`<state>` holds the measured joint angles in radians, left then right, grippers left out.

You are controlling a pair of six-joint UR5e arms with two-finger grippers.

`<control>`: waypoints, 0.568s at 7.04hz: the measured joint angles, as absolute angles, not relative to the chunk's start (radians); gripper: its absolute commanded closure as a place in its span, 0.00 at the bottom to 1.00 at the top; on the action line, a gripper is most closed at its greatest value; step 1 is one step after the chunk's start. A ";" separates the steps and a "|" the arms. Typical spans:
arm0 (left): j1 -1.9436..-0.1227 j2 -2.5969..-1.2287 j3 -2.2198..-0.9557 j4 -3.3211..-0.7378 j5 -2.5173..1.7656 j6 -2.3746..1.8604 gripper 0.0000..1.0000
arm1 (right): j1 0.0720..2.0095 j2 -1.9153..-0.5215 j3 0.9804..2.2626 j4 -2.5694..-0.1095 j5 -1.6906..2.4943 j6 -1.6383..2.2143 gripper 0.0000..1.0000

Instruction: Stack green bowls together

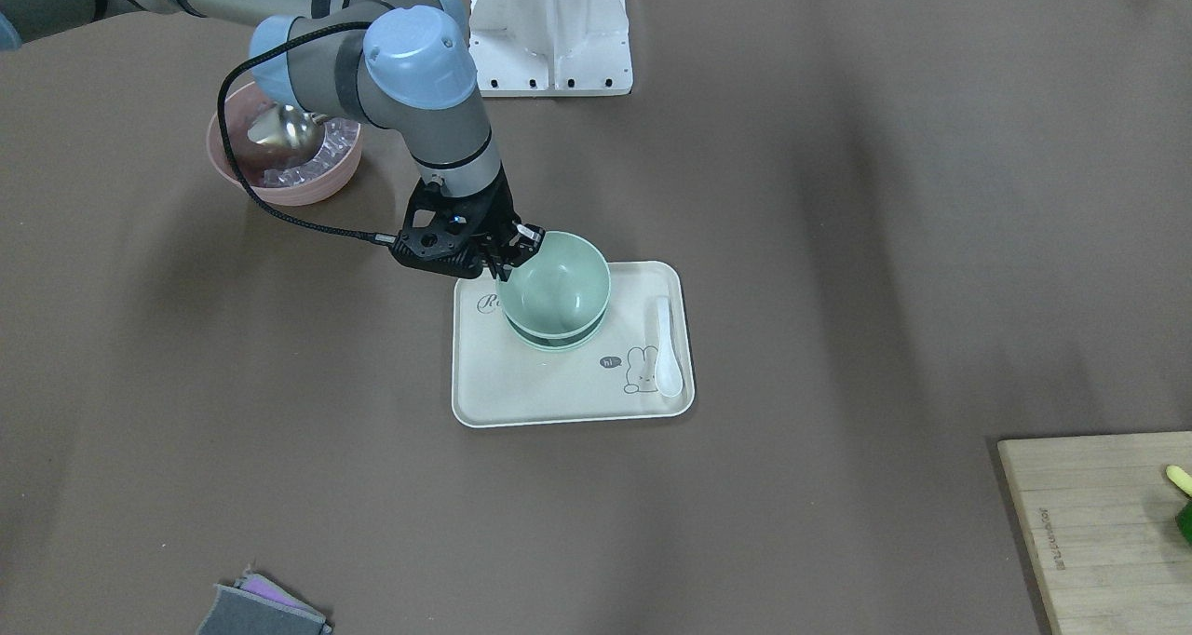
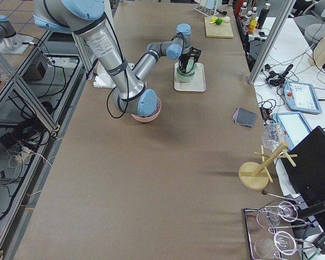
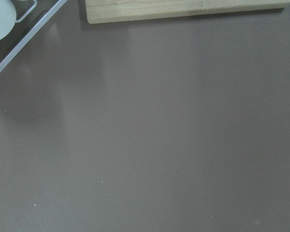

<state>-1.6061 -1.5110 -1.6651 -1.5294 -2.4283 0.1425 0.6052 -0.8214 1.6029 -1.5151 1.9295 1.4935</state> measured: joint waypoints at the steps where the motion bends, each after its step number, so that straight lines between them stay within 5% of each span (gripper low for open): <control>1: -1.606 -1.510 -1.666 -1.529 -2.428 0.143 0.01 | 0.593 -0.822 1.601 -1.514 1.920 1.494 1.00; 4: -1.606 -1.508 -1.666 -1.529 -2.428 0.143 0.01 | 0.581 -0.826 1.594 -1.513 1.909 1.494 1.00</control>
